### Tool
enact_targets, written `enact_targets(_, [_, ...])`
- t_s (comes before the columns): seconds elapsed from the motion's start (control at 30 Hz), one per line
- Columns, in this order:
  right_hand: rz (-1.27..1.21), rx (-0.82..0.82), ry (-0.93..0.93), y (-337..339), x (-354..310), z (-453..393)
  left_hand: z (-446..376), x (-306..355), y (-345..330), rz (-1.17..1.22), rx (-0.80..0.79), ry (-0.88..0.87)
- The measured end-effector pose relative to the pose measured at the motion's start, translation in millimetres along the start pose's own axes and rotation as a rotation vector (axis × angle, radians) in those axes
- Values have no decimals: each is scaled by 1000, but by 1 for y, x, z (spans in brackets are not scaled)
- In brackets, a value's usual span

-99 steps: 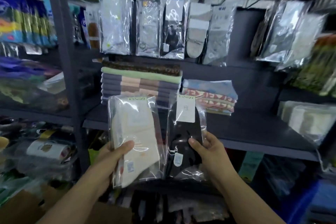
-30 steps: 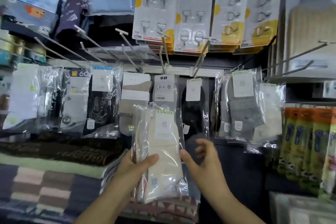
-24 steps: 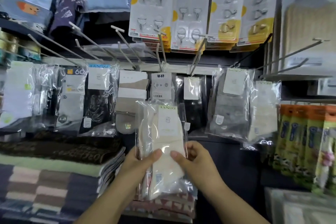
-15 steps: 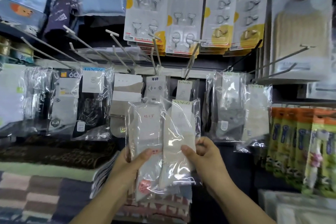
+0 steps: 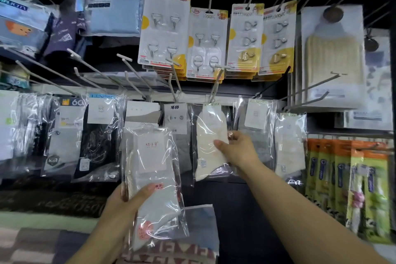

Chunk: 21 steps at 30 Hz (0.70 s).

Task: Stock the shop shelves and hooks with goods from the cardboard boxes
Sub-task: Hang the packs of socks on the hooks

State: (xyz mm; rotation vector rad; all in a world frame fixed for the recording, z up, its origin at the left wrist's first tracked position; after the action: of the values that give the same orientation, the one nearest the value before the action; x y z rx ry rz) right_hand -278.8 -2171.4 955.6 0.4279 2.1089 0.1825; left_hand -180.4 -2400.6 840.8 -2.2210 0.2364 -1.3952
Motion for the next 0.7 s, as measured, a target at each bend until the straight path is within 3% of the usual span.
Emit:
enact_targets(0.4, [-7, -98, -88, -16, 29, 14, -3, -5, 11, -9, -31, 12])
enact_targets(0.5, [250, 137, -20, -18, 42, 46, 0, -8, 8, -4, -29, 18])
enact_targets(0.57, [404, 343, 152, -19, 38, 76, 0, -11, 6, -3, -19, 23])
enact_targets(0.6, [435, 365, 227, -24, 36, 87, 0, -13, 5, -4, -17, 24])
enact_targets(0.7, [326, 51, 243, -44, 35, 98, 1, -15, -3, 17, -34, 32])
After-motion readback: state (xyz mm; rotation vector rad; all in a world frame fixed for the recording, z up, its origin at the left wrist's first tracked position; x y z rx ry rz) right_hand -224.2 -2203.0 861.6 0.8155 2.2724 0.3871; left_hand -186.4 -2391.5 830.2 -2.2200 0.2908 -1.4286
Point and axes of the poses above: each hand's wrist, its own z-axis away from the middle knuckle, its own y-axis out of the back of the hand, x = y × z, the point moved 4 cm from there along -z, towards the middle knuckle, and after that the axes turned 14 degrees about z, right-handed, at the moved point
